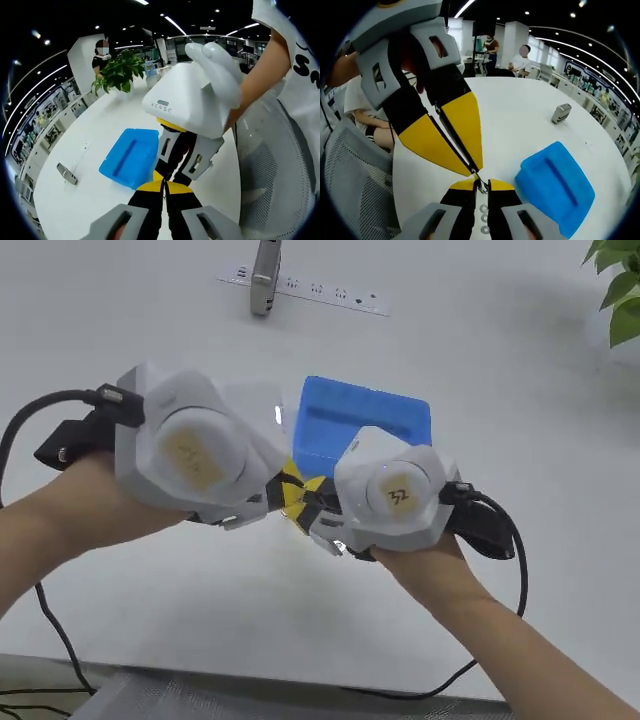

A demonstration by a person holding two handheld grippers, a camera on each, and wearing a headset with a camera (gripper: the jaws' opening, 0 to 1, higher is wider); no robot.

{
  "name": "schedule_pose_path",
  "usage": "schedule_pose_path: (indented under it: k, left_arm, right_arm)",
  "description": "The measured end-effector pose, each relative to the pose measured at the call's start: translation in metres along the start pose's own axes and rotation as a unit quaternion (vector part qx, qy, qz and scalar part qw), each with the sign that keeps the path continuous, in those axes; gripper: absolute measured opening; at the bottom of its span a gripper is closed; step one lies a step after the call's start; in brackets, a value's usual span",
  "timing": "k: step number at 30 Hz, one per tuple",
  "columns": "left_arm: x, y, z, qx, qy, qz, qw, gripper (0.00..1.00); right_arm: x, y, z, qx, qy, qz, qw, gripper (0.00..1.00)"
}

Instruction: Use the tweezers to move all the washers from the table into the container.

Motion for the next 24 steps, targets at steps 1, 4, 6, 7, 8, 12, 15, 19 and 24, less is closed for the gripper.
schedule_pose_path:
  k: [1,4,6,7,8,12,15,19,24]
  left_arm:
    - [0.000,0.002,0.000,0.014,0.001,-0.010,0.9999,0.00]
    - [0.000,0.005,-0.001,0.053,-0.007,-0.027,0.9982,0.00]
    - [0.002,0.008,0.001,0.076,-0.008,-0.035,0.9964,0.00]
    - [0.003,0.010,0.002,0.091,-0.010,-0.041,0.9950,0.00]
    - [0.004,0.011,0.002,0.101,-0.012,-0.046,0.9937,0.01]
    - [0.013,0.011,0.007,0.150,-0.016,-0.067,0.9863,0.12]
    - [0.021,0.009,0.011,0.195,-0.029,-0.085,0.9766,0.18]
    - [0.034,0.001,0.017,0.247,-0.041,-0.090,0.9638,0.23]
    - [0.047,-0.004,0.026,0.278,-0.039,-0.121,0.9521,0.40]
  right_arm:
    - [0.000,-0.001,0.000,-0.002,-0.001,0.000,1.0000,0.04]
    - [0.002,-0.003,-0.001,-0.019,-0.007,-0.002,0.9998,0.03]
    - [0.004,-0.003,-0.003,-0.022,-0.011,-0.003,0.9997,0.03]
    - [0.005,-0.003,-0.004,-0.023,-0.014,-0.003,0.9996,0.03]
    - [0.007,-0.003,-0.005,-0.024,-0.016,-0.003,0.9996,0.03]
    - [0.014,-0.003,-0.009,-0.030,-0.022,-0.005,0.9993,0.03]
    - [0.022,-0.002,-0.013,-0.037,-0.032,-0.006,0.9988,0.03]
    - [0.034,-0.001,-0.020,-0.042,-0.043,-0.004,0.9982,0.03]
    - [0.050,-0.006,-0.028,-0.039,-0.051,0.007,0.9979,0.03]
Point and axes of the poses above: the centre of the closed fingertips' face, and the gripper's own axes: x roughly backward along the fingers, y roughly to its left, z roughly out of its underside, the point moved 3 cm from there along x, roughly backward along the fingers, and after that the axes turned 8 degrees about -z, right-handed, at the moved point
